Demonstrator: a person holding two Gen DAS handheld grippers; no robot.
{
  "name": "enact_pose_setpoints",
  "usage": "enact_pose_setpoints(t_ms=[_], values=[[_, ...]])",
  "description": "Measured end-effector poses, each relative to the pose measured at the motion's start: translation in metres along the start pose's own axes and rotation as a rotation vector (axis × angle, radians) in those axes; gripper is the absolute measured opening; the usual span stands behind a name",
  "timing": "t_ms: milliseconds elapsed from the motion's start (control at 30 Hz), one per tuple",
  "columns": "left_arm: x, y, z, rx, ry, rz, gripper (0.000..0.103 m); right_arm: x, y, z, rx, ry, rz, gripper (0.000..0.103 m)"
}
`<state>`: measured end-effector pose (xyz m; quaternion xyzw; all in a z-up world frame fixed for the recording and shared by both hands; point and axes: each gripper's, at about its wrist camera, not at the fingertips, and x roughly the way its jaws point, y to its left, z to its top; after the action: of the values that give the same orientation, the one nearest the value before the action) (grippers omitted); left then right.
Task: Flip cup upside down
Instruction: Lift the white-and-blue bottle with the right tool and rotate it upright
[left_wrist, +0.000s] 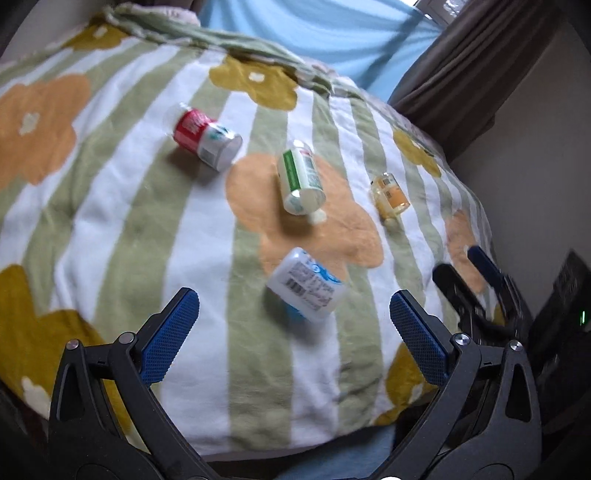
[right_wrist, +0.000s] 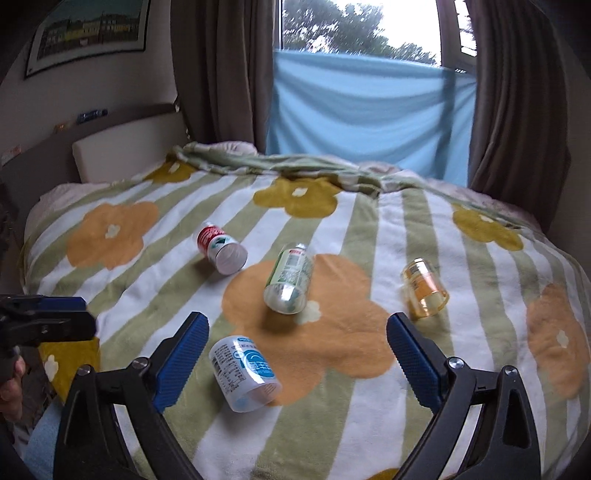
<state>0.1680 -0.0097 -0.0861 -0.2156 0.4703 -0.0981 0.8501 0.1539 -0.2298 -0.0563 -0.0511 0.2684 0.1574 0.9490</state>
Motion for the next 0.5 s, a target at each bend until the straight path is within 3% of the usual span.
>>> enact_pose_setpoints(t_ms=[167,500], values=[[0.06,-0.008,0.007,-0.152,0.085,0.062,0.102,-0.026,0.0,-0.045,-0.01,-0.155,-0.044,0.096],[0.139,0.002,0.013,-0.389,0.226,0.13,0.101,-0.048,-0.01,-0.1,-0.007,-0.24,-0.025,0.096]])
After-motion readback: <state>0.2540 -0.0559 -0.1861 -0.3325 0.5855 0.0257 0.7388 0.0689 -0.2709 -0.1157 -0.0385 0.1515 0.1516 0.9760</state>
